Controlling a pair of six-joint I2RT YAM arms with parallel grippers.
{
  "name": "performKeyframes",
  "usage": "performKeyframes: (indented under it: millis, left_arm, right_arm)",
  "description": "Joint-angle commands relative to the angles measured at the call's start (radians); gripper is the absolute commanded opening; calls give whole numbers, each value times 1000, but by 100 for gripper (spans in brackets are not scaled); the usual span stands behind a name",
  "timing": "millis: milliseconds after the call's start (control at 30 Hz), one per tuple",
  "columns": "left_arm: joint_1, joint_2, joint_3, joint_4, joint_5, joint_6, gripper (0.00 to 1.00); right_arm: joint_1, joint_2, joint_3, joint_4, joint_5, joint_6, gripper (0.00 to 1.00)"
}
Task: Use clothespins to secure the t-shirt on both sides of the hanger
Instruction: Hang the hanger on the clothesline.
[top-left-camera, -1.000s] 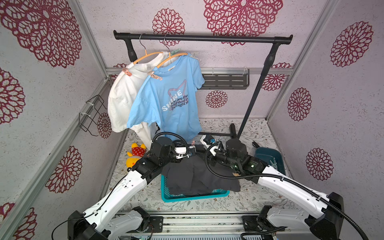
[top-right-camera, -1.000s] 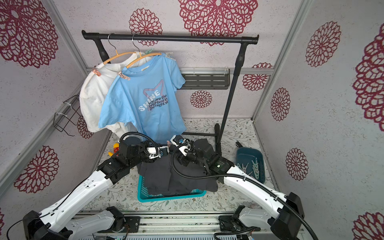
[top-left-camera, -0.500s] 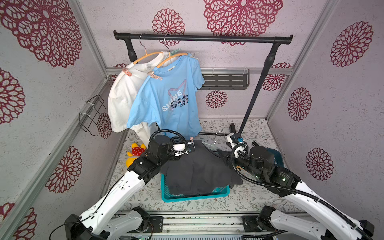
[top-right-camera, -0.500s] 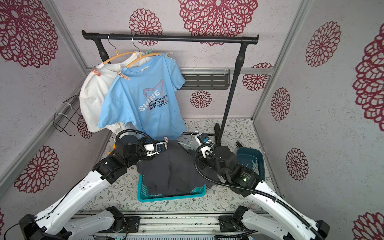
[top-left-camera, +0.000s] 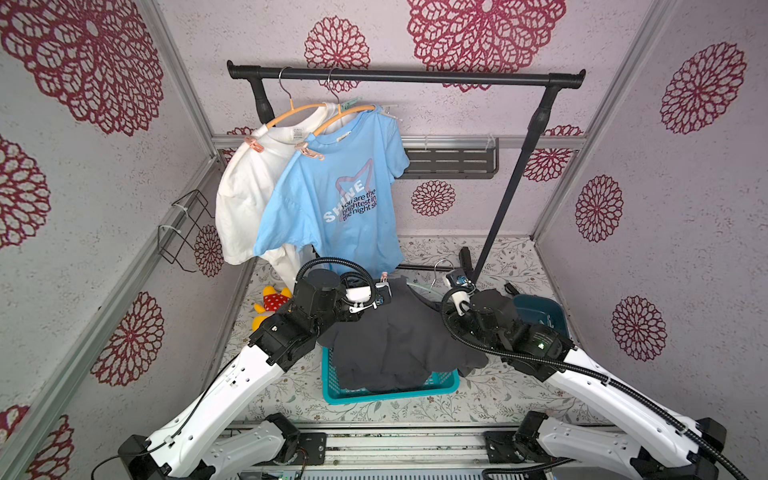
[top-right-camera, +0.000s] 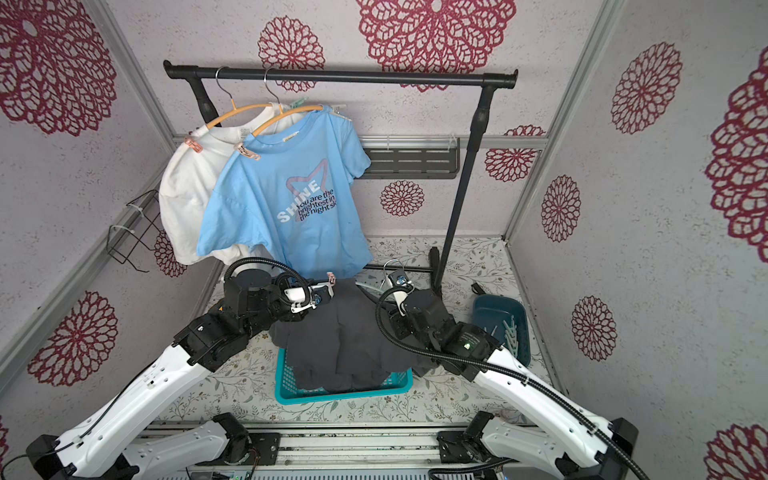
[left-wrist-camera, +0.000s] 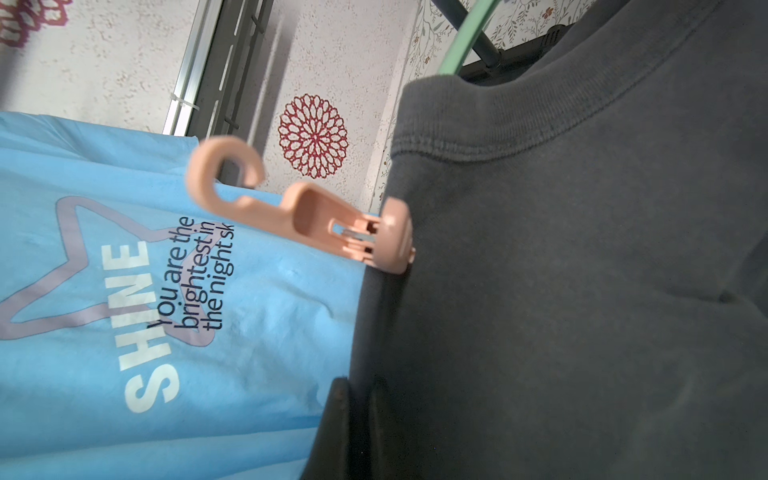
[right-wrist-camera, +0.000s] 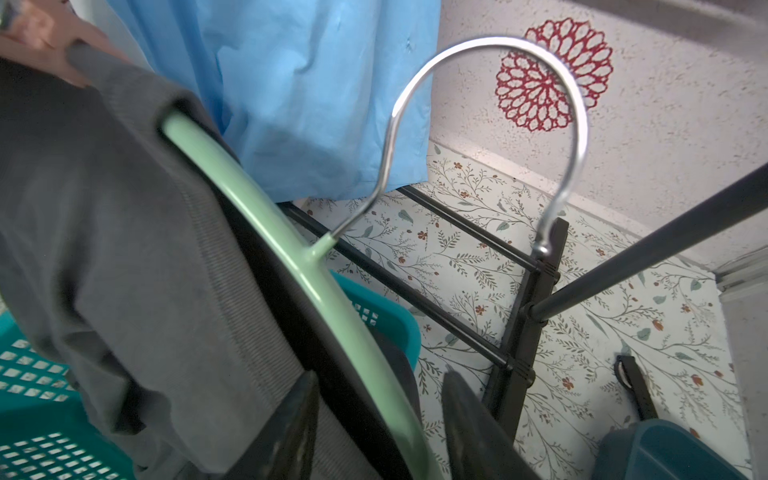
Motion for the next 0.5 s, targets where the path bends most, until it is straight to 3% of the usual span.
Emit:
performKeyframes:
  millis: [0, 467]
  left_arm:
    - [-22, -29, 50, 32, -22, -50, 0]
    - [-68, 23, 161, -104, -86, -172, 0]
  right_arm:
    - [-2, 19, 71, 21, 43, -53, 46]
    - [-1, 114, 124, 70, 83, -175, 12]
